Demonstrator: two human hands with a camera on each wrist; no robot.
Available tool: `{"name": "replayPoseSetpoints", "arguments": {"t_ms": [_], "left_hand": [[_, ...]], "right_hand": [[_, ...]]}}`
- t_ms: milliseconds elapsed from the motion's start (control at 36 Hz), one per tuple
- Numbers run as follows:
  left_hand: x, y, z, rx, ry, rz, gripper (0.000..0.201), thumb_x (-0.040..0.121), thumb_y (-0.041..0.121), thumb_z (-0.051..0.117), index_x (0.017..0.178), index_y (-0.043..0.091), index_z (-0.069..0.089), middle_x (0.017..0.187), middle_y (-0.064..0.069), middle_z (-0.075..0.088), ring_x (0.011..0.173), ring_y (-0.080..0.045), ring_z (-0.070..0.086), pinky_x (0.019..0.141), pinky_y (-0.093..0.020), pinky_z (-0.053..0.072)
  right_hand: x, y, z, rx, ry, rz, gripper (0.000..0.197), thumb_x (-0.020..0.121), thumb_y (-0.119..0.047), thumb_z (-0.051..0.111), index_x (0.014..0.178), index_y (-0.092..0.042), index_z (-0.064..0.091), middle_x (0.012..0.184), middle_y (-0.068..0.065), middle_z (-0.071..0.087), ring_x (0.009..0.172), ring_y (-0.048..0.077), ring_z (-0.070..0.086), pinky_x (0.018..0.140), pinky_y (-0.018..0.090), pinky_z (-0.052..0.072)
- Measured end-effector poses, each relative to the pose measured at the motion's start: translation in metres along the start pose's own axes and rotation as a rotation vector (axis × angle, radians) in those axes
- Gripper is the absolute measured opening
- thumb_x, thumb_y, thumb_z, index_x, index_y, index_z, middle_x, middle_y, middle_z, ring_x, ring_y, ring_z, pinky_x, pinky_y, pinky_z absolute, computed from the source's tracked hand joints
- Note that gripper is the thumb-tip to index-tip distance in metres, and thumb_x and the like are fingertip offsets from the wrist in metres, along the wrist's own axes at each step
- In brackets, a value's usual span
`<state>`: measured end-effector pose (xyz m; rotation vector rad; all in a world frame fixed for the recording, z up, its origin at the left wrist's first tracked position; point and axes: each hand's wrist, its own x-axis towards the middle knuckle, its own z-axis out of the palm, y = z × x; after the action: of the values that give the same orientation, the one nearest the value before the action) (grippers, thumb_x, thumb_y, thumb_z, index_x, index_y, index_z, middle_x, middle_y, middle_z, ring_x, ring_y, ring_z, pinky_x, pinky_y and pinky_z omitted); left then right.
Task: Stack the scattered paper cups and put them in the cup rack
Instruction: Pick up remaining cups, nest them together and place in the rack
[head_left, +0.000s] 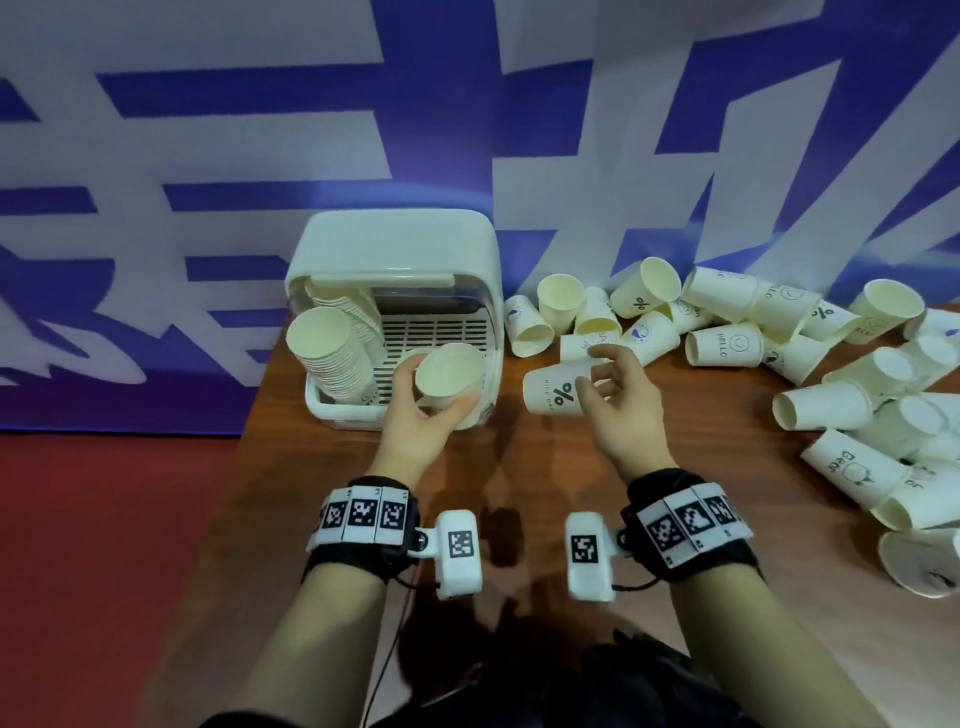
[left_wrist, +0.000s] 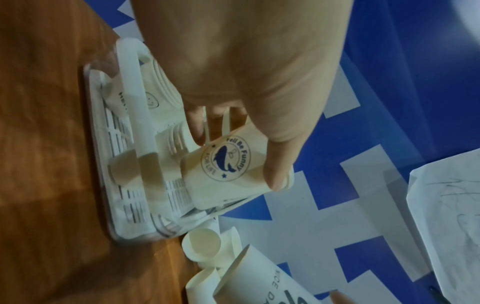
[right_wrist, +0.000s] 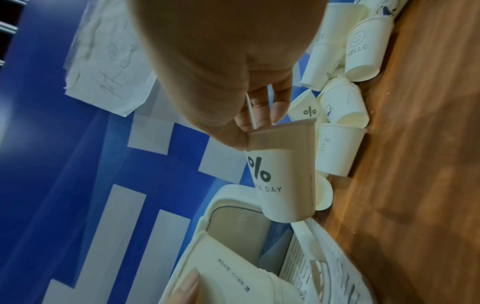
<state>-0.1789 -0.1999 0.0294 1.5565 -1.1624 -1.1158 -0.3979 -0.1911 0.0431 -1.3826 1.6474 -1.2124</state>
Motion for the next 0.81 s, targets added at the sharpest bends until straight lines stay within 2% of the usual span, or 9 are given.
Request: {"name": "replayPoseSetpoints", "arguments": {"t_ms": [56,111,250,306,389,528,639,750,806], "left_hand": [[0.003,0.003,-0.008,-0.023,0.011,0.025,0.066,0.077,0.014,0.078,0.127,0.029,0.037,0.126,0.005,0.048,0.12,-0.012,0.046,0.091,-0.016,0.043],[0.007,0.003,-0.016,-0.048,0.03,0.063,0.065,0.077,0.012,0.077,0.126,0.027,0.037,0.125,0.004,0.048,0.117,-0.01,0.047,0.084,-0.009,0.04],[0.016,0.004,-0.035,-0.051,0.105,0.117,0.066,0.077,0.012,0.078,0.13,0.02,0.039,0.122,0.004,0.051,0.116,-0.012,0.049,0.097,-0.024,0.041],[0.021,0.003,-0.041,-0.027,0.124,0.129,0.069,0.077,0.011,0.078,0.133,0.015,0.038,0.125,0.001,0.05,0.119,-0.015,0.048,0.104,-0.03,0.04],[0.028,0.0,-0.048,-0.023,0.119,0.131,0.069,0.076,0.014,0.078,0.131,0.019,0.037,0.128,-0.003,0.05,0.121,-0.018,0.049,0.107,-0.041,0.041],[0.04,-0.004,-0.053,-0.023,0.085,0.115,0.074,0.075,0.024,0.08,0.134,0.025,0.036,0.132,0.0,0.047,0.124,-0.018,0.046,0.108,-0.043,0.039],[0.046,-0.003,-0.052,-0.003,0.049,0.126,0.071,0.075,0.023,0.08,0.132,0.024,0.037,0.129,0.001,0.048,0.121,-0.015,0.047,0.107,-0.035,0.039],[0.051,-0.006,-0.049,0.073,-0.001,0.141,0.063,0.076,0.02,0.079,0.125,0.024,0.039,0.123,0.006,0.046,0.113,-0.007,0.044,0.085,-0.004,0.034],[0.054,-0.011,-0.048,0.1,-0.022,0.131,0.063,0.076,0.021,0.079,0.126,0.024,0.04,0.121,0.007,0.045,0.113,-0.006,0.043,0.084,-0.006,0.032]], "right_hand": [[0.002,-0.007,0.009,0.011,-0.005,-0.016,0.031,0.088,-0.013,0.06,0.118,-0.018,0.054,0.087,-0.009,0.058,0.075,0.006,0.056,0.069,0.018,0.046],[0.004,-0.015,0.017,0.023,-0.011,-0.039,0.031,0.088,-0.013,0.06,0.117,-0.018,0.054,0.088,-0.006,0.06,0.073,0.006,0.056,0.069,0.022,0.047],[0.009,-0.031,0.036,0.045,-0.021,-0.096,0.031,0.088,-0.013,0.06,0.118,-0.018,0.055,0.091,-0.004,0.063,0.074,0.007,0.056,0.072,0.026,0.049],[0.01,-0.037,0.044,0.062,-0.028,-0.1,0.031,0.088,-0.013,0.06,0.117,-0.021,0.054,0.089,-0.008,0.063,0.074,0.005,0.056,0.073,0.023,0.048],[0.011,-0.043,0.055,0.052,-0.039,-0.129,0.03,0.089,-0.013,0.061,0.117,-0.02,0.054,0.088,-0.01,0.065,0.077,0.004,0.058,0.072,0.017,0.045],[0.012,-0.053,0.068,0.017,-0.032,-0.167,0.025,0.089,-0.015,0.062,0.113,-0.016,0.058,0.098,-0.001,0.068,0.09,0.002,0.061,0.076,0.01,0.044],[0.012,-0.058,0.074,0.003,0.031,-0.216,0.018,0.089,-0.016,0.064,0.106,-0.013,0.063,0.099,0.0,0.068,0.091,0.003,0.06,0.08,0.016,0.046],[0.011,-0.061,0.08,-0.018,0.12,-0.28,0.017,0.09,-0.017,0.063,0.106,-0.013,0.064,0.095,-0.006,0.066,0.091,0.008,0.062,0.081,0.032,0.051],[0.011,-0.062,0.082,-0.033,0.162,-0.302,0.016,0.09,-0.017,0.063,0.105,-0.012,0.064,0.094,-0.008,0.065,0.091,0.01,0.062,0.081,0.037,0.053]]}}
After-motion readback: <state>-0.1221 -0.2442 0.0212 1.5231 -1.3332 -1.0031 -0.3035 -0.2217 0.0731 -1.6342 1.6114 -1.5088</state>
